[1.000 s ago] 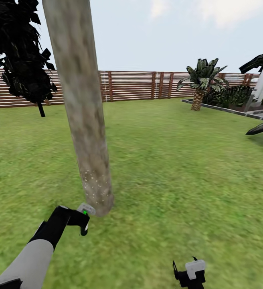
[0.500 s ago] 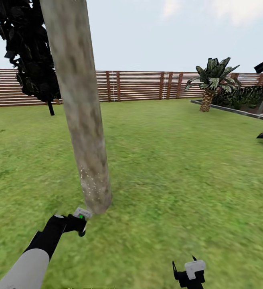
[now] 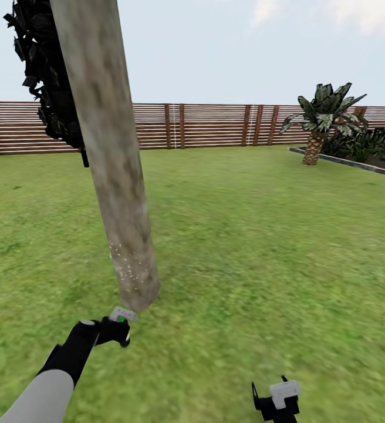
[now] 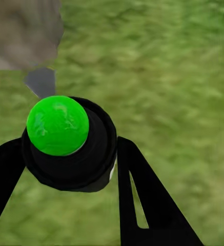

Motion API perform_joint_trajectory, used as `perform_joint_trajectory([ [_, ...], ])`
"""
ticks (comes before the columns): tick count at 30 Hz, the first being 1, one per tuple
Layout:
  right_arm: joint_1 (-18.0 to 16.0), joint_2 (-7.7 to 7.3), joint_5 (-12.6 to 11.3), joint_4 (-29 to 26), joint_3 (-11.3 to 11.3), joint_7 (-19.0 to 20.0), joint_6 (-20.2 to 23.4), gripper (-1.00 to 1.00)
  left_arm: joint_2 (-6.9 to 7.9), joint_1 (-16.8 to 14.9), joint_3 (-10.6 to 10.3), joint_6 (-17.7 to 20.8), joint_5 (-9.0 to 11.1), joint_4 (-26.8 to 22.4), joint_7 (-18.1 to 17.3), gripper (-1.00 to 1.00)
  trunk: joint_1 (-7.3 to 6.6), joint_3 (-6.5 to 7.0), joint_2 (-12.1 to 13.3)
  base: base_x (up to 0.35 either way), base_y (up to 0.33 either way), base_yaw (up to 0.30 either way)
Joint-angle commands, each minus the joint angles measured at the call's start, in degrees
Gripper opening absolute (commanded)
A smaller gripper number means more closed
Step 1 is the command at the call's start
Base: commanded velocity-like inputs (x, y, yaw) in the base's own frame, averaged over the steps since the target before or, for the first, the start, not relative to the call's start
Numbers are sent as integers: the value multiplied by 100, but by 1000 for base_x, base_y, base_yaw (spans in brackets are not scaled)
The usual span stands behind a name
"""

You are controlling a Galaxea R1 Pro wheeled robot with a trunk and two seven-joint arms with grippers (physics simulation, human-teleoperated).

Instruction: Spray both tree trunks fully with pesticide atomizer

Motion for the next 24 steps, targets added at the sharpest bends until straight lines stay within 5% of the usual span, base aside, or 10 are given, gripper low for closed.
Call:
perform_joint_trajectory([
  [1, -4, -6, 60, 7, -27, -35, -12, 100, -8, 0, 30, -64, -25, -6, 24, -100, -1, -5, -2, 0, -277, 0],
  [15, -4, -21, 60, 7, -27, -36, -12, 100, -67, 5, 29, -160, -11, -8, 122, -100, -1, -5, -2, 0, -277, 8],
  [24, -5, -13, 60, 7, -27, -36, -12, 100, -83, 5, 42, -152, -26, -16, 122, -100, -1, -5, -2, 0, -277, 252],
])
